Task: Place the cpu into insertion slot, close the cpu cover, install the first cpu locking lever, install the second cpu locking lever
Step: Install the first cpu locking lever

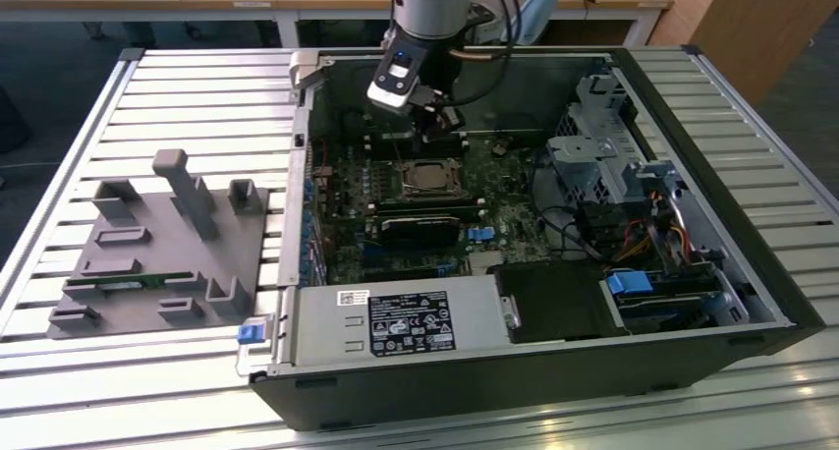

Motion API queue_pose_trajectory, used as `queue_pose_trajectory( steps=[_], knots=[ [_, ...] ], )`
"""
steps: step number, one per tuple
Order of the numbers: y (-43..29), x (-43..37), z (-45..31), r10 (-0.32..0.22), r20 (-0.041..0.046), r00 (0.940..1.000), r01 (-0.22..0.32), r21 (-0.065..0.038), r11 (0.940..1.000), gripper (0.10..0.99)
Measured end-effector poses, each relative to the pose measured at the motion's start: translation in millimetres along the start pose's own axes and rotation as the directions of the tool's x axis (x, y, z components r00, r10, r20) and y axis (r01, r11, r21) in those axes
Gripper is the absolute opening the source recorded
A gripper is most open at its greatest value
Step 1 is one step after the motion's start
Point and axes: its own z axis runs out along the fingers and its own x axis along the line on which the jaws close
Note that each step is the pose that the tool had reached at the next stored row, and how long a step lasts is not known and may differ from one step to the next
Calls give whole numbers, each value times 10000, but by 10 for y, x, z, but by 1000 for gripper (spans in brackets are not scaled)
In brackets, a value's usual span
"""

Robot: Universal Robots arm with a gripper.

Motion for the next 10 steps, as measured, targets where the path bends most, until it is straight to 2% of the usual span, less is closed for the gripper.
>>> queue_pose_trajectory(
  steps=[5, 10],
  knots=[
    [0, 0, 0, -295, -5, 9996, 295, -3, 9996, 110],
    [0, 0, 0, -960, -17, 9954, 960, -10, 9954, 110]
  ],
)
